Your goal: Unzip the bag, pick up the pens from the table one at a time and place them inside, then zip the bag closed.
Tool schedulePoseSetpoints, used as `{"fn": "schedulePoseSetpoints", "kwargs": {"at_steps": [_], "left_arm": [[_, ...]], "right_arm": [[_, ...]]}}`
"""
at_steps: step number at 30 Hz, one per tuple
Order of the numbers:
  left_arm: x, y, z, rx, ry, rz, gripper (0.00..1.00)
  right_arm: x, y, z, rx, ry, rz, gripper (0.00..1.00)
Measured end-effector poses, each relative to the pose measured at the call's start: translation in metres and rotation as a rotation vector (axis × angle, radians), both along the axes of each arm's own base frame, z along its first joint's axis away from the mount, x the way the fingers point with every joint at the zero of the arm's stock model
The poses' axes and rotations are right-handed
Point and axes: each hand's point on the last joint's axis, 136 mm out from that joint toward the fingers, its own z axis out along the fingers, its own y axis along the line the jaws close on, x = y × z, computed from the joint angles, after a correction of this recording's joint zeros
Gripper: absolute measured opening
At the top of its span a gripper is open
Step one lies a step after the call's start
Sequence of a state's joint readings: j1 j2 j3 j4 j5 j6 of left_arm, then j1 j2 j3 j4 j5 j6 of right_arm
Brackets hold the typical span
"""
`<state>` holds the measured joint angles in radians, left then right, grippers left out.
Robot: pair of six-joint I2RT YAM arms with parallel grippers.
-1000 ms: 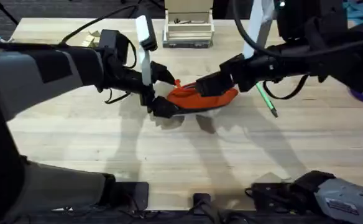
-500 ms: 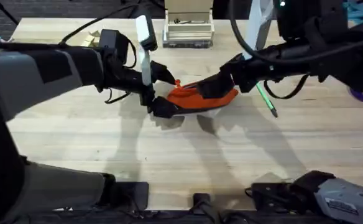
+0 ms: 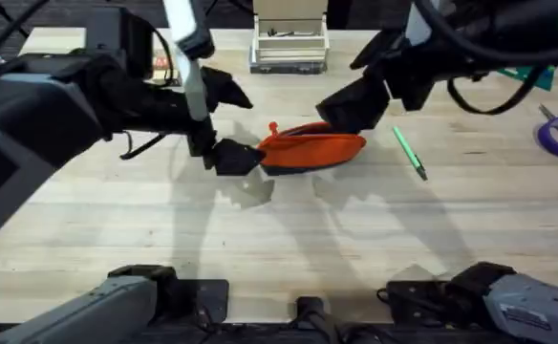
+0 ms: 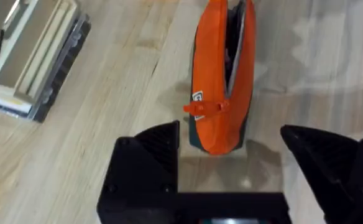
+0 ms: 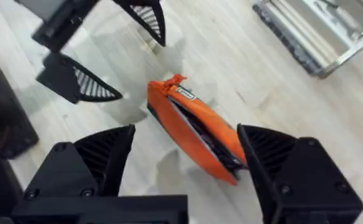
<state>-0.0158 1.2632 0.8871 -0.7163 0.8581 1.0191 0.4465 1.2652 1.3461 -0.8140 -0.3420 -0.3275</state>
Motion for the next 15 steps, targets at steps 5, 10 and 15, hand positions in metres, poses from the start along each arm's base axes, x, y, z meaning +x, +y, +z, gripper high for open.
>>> {"fn": "schedulePoseSetpoints", "kwargs": {"at_steps": [5, 10, 15], "left_arm": [[-0.0072, 0.0089, 0.0015, 0.012, 0.027, 0.033, 0.992], [-0.0096, 0.0099, 0.0008, 0.015, 0.039, 0.037, 0.992], [-0.0096, 0.0099, 0.0007, 0.015, 0.039, 0.037, 0.992]], "right_arm": [[-0.0019, -0.0023, -0.0002, -0.091, -0.107, 0.127, 0.996], [-0.0013, -0.0029, -0.0003, -0.208, -0.274, 0.315, 0.997], [-0.0014, -0.003, -0.0006, -0.28, -0.376, 0.433, 0.997]]}}
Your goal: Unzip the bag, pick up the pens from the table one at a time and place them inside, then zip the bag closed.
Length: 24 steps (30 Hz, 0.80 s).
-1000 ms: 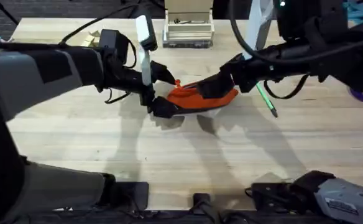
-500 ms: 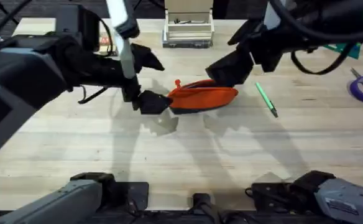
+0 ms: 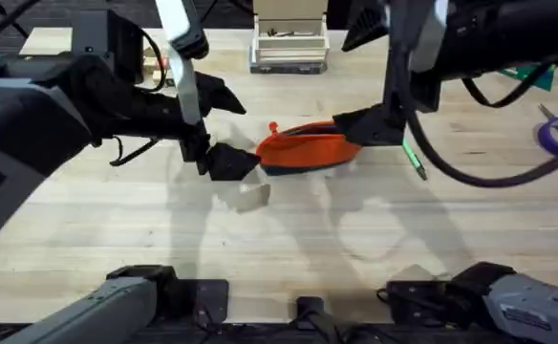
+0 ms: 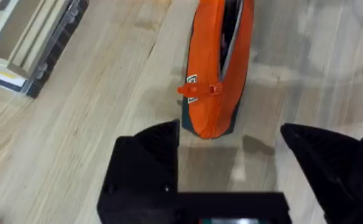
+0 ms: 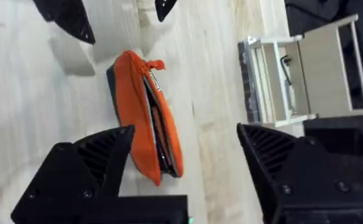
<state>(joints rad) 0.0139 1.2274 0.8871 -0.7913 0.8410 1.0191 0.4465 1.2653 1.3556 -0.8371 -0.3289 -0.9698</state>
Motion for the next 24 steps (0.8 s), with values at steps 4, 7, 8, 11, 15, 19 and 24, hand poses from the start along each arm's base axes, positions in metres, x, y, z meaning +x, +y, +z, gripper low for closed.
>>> {"fn": "schedulePoseSetpoints", "kwargs": {"at_steps": [4, 7, 8, 11, 15, 19, 24], "left_arm": [[0.0, 0.0, 0.0, 0.0, 0.0, 0.0, 0.992], [0.0, 0.0, 0.0, 0.0, 0.0, 0.0, 0.992], [0.0, 0.0, 0.0, 0.0, 0.0, 0.0, 0.992], [-0.0001, 0.0, 0.0, 0.0, 0.0, 0.0, 0.992], [-0.0002, 0.0, -0.0001, 0.0, 0.001, 0.0, 0.992], [-0.0003, 0.0, -0.0001, 0.0, 0.002, 0.0, 0.992], [-0.0003, 0.0, -0.0001, 0.0, 0.002, 0.0, 0.992]], "right_arm": [[-0.0021, -0.001, -0.002, -0.027, -0.019, 0.036, 0.997], [-0.0021, -0.001, -0.002, -0.035, -0.03, 0.049, 0.997], [-0.0021, -0.001, -0.002, -0.036, -0.031, 0.051, 0.997], [-0.0021, -0.001, -0.0021, -0.038, -0.035, 0.056, 0.997], [-0.0021, -0.001, -0.002, -0.042, -0.04, 0.062, 0.947], [-0.0022, -0.001, -0.0021, -0.043, -0.041, 0.063, 0.533], [-0.0022, -0.001, -0.0021, -0.044, -0.042, 0.065, 0.04]]}}
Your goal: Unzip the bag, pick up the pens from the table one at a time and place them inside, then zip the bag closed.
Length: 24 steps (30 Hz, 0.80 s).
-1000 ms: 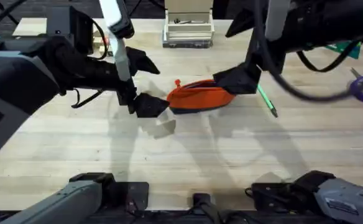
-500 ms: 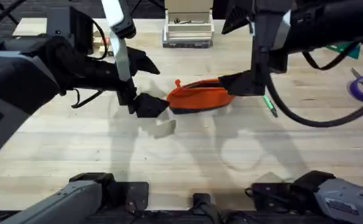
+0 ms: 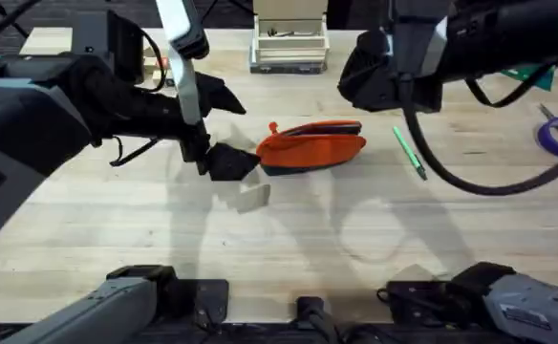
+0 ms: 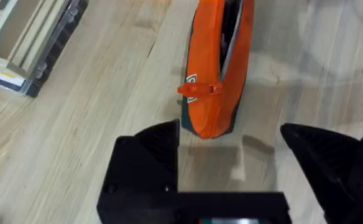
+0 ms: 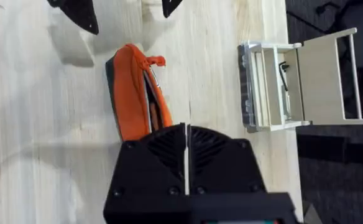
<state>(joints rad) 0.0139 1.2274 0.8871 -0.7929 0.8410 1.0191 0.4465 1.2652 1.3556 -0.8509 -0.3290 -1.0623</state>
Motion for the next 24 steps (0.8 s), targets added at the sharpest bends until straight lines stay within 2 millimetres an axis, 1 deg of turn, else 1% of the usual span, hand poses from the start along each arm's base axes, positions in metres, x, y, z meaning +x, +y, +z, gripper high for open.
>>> {"fn": "schedulePoseSetpoints", "kwargs": {"at_steps": [10, 15, 19, 24], "left_arm": [[0.0, 0.0, 0.0, 0.0, 0.0, 0.0, 0.992], [0.0, 0.0, 0.0, 0.0, 0.0, 0.0, 0.992], [0.0, 0.0, 0.0, 0.0, 0.0, 0.0, 0.992], [0.0, 0.0, 0.0, 0.0, 0.0, 0.0, 0.992]], "right_arm": [[0.0, 0.0, 0.0, -0.001, 0.002, 0.0, 0.031], [-0.009, -0.004, -0.01, -0.027, 0.056, 0.0, 0.031], [-0.009, -0.004, -0.027, -0.058, 0.122, 0.0, 0.031], [0.003, 0.001, -0.061, -0.106, 0.22, 0.0, 0.031]]}}
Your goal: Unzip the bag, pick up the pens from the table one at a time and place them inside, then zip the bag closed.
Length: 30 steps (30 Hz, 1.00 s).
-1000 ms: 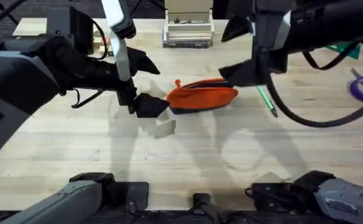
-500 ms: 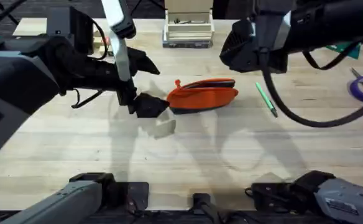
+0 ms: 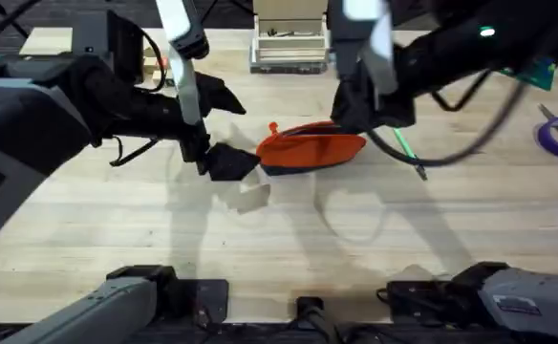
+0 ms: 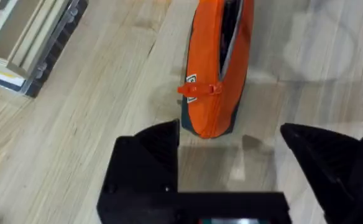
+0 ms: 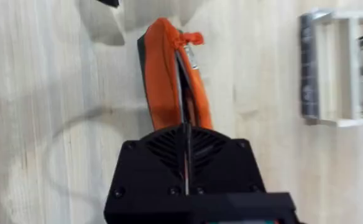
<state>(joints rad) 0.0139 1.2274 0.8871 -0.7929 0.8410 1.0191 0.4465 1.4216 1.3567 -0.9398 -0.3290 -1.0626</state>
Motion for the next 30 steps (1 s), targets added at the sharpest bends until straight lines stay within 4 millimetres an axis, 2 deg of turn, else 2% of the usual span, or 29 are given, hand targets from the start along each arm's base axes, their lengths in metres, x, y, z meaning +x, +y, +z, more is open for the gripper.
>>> {"fn": "schedulePoseSetpoints", "kwargs": {"at_steps": [5, 10, 19, 30], "left_arm": [[0.0, 0.0, 0.0, 0.0, 0.0, 0.0, 0.992], [0.0, 0.0, 0.0, 0.0, 0.0, 0.0, 0.992], [0.0, 0.0, 0.0, 0.0, 0.0, 0.0, 0.993], [0.0, 0.0, 0.0, 0.0, 0.0, 0.0, 0.994]], "right_arm": [[0.007, 0.003, -0.032, -0.043, 0.089, 0.0, 0.031], [0.01, 0.005, -0.05, -0.066, 0.138, 0.0, 0.031], [0.019, 0.009, -0.055, -0.06, 0.125, 0.0, 0.031], [0.029, 0.014, -0.071, -0.068, 0.136, 0.007, 0.031]]}}
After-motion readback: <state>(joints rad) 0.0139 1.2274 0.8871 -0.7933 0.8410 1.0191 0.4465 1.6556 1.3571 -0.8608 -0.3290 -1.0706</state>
